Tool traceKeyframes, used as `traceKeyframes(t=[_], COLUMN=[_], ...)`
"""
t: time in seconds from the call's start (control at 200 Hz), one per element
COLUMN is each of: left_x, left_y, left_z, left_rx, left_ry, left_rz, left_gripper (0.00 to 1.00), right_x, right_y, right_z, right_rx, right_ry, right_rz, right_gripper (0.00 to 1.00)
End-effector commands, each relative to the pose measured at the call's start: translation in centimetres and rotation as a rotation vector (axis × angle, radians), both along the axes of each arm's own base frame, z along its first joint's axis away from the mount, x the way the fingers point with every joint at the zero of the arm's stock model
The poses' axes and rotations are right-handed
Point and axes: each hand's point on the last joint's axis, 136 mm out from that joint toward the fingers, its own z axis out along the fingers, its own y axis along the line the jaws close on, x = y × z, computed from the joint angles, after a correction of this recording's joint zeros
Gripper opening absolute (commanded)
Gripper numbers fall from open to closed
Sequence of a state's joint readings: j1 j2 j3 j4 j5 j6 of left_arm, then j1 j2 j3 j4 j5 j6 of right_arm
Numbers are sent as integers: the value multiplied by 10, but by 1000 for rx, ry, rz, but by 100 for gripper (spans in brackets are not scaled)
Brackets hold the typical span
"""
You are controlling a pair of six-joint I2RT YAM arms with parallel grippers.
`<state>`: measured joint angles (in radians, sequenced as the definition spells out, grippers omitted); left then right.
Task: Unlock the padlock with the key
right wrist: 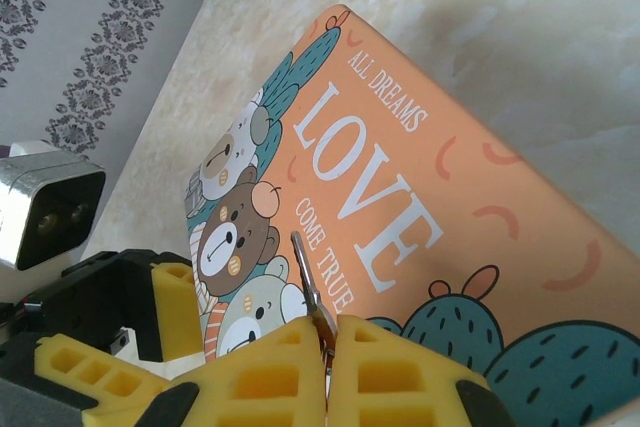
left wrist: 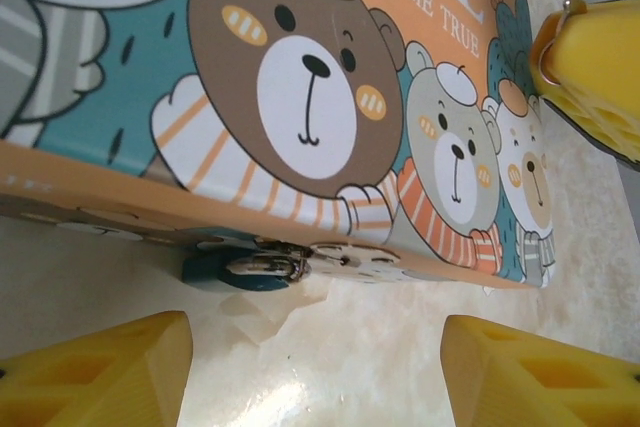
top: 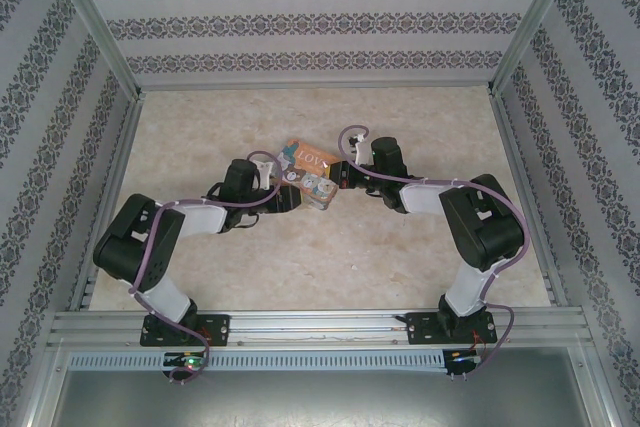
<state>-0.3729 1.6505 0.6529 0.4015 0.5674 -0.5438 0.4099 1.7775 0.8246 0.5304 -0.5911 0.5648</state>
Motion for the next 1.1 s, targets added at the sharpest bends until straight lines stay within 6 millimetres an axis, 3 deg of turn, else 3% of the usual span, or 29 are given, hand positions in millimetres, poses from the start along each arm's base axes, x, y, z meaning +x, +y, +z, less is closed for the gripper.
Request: traceKeyframes(t=[0.0, 0.759, 1.099], left_x=[8, 26, 22], left_y=[-7, -11, -18], left_z=[4, -2, -7], left_rx=[-21, 16, -6], left_ry=[-39, -107, -89], left_rz=[-12, -34, -47], left_gripper=[65, 60, 57], right_x=[-2, -3, -3], right_y=[-6, -2, -1], right_z=[-23, -25, -25], right_rx=[-64, -76, -77], right_ry=[47, 43, 41], right_rz=[-14, -9, -8], right_gripper=[0, 0, 0])
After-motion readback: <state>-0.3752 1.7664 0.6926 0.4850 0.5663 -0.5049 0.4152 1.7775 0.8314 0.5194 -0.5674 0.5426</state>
